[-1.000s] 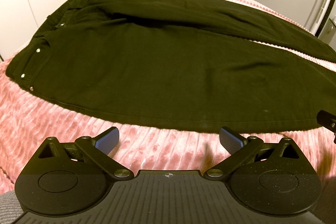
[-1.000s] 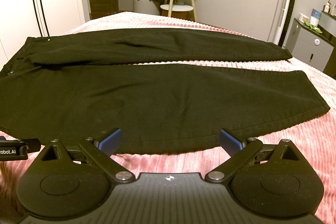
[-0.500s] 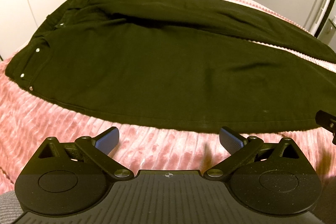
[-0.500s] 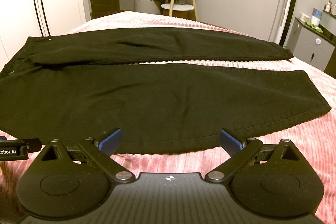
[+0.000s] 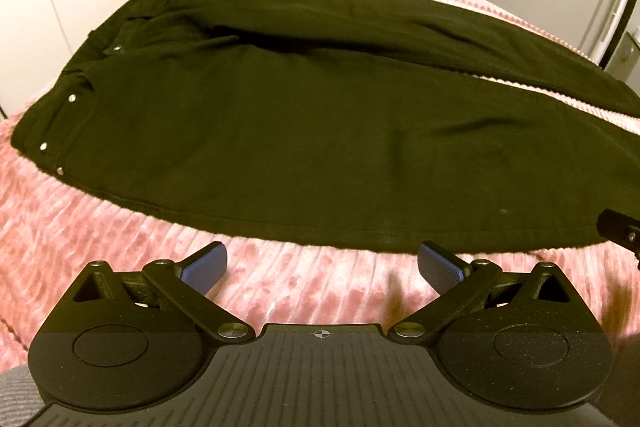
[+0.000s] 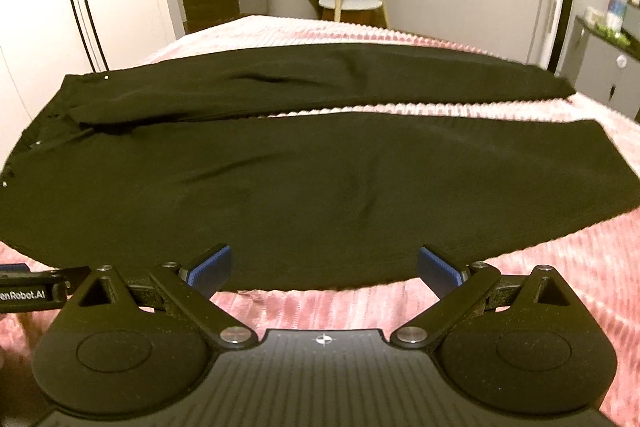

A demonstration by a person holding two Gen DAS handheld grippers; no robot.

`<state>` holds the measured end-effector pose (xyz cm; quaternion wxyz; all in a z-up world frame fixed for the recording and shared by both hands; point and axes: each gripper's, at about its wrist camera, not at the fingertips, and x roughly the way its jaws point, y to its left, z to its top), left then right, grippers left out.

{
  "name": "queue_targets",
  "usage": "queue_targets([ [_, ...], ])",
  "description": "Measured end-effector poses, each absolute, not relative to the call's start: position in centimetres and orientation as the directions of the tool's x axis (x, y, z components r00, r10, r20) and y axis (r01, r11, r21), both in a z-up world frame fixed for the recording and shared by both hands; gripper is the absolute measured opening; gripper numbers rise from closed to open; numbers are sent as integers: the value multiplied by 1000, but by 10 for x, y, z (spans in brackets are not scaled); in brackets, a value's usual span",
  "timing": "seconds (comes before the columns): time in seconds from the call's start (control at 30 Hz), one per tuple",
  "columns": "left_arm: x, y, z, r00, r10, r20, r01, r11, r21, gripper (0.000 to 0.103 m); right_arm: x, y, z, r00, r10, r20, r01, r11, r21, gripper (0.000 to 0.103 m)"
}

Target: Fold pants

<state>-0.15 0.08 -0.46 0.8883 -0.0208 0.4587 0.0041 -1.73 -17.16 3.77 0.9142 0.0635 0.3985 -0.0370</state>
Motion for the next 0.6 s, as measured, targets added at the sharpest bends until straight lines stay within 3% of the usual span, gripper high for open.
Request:
queue_targets([
  [0.17, 8, 1, 0, 549, -19, -836, -25, 999, -39, 103, 3, -201, 33, 654, 32, -756, 186, 962, 201, 99],
  [0.27, 27, -3, 6, 544, 5, -839, -26, 1000, -11, 103, 29, -217, 27, 635, -33, -772, 244, 957, 160, 99],
  [0.4, 67, -10, 24, 614, 74, -786, -71, 997, 38, 103, 64, -235, 2, 573, -47, -818, 284, 948, 144, 99],
  [0.5, 103, -11, 33, 665, 86, -742, -136, 991, -7, 103, 76, -249, -19, 533, 2, -846, 338, 916, 214, 99],
  [0.6, 138, -5, 25, 695, 135, -706, -227, 973, -37, 103, 81, -246, -22, 533, -21, -846, 339, 921, 191, 99],
])
